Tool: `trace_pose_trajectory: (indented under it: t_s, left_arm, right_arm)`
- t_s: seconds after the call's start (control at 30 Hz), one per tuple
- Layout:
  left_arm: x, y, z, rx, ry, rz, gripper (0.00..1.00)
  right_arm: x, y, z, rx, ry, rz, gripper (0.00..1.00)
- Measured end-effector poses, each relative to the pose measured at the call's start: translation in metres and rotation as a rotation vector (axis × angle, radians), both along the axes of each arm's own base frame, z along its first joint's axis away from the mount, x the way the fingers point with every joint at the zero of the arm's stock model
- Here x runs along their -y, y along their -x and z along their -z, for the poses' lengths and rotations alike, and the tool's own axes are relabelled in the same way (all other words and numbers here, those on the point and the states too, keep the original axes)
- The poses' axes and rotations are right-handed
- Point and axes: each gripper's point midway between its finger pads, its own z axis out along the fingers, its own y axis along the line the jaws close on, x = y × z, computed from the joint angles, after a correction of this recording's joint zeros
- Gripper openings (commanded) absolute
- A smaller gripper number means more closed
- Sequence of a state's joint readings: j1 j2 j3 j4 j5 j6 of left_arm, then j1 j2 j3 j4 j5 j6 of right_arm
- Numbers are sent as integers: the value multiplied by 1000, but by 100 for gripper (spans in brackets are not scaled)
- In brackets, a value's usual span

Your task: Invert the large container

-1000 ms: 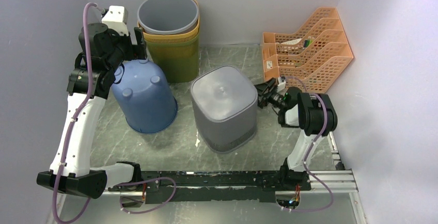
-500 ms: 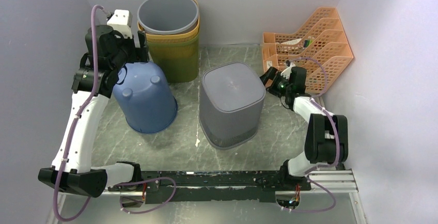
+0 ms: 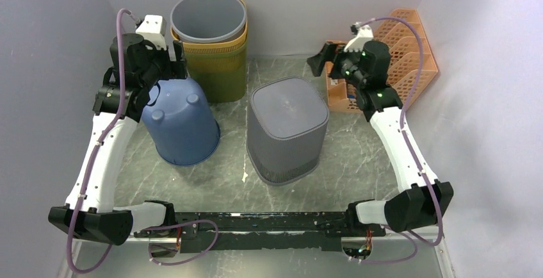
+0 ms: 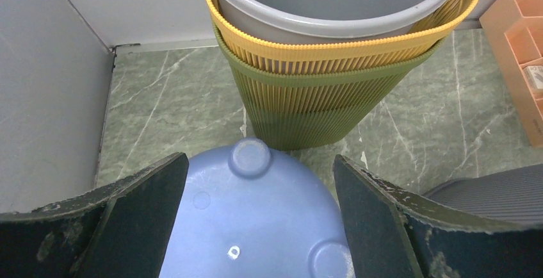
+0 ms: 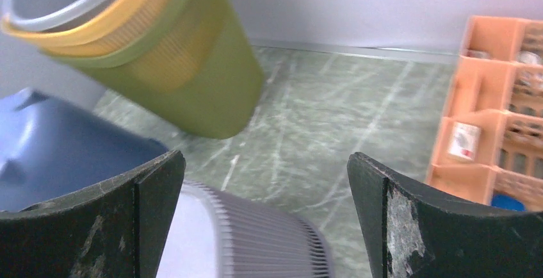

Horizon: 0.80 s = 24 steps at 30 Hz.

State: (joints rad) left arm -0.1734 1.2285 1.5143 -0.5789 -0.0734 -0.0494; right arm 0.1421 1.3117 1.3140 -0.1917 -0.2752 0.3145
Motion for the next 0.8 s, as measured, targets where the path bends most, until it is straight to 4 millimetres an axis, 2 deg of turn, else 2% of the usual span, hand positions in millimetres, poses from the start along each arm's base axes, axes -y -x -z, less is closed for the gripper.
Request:
trace_pose_trajectory:
  t_s: [0.07,0.2,0.4,0.53,0.63,0.73,0.8]
  left_arm:
    - [1,-1,-2,9,6,0,95]
    - [1,-1,-2,11,13,2,95]
    - [2,1,1,9,15,7,95]
    - [2,4,-3,19,18,8,95]
    - [1,8,-7,32,20,8,96]
    - [1,11,-11,44,21,8,95]
    - [0,13,-14,51,22,8,95]
  right_arm:
    - [-26,8,-10,12,20,-58,100]
    - [-93,31,-24,25,77,-195,100]
    - [-192,87,-26,51,165,-415,100]
    - [-238,112,-22,74,220,-511,100]
    - [-273,127,-12,82,269,-572,100]
    - [-298,139,4,76,312,-612,100]
    - [-307,142,16,68,339,-614,100]
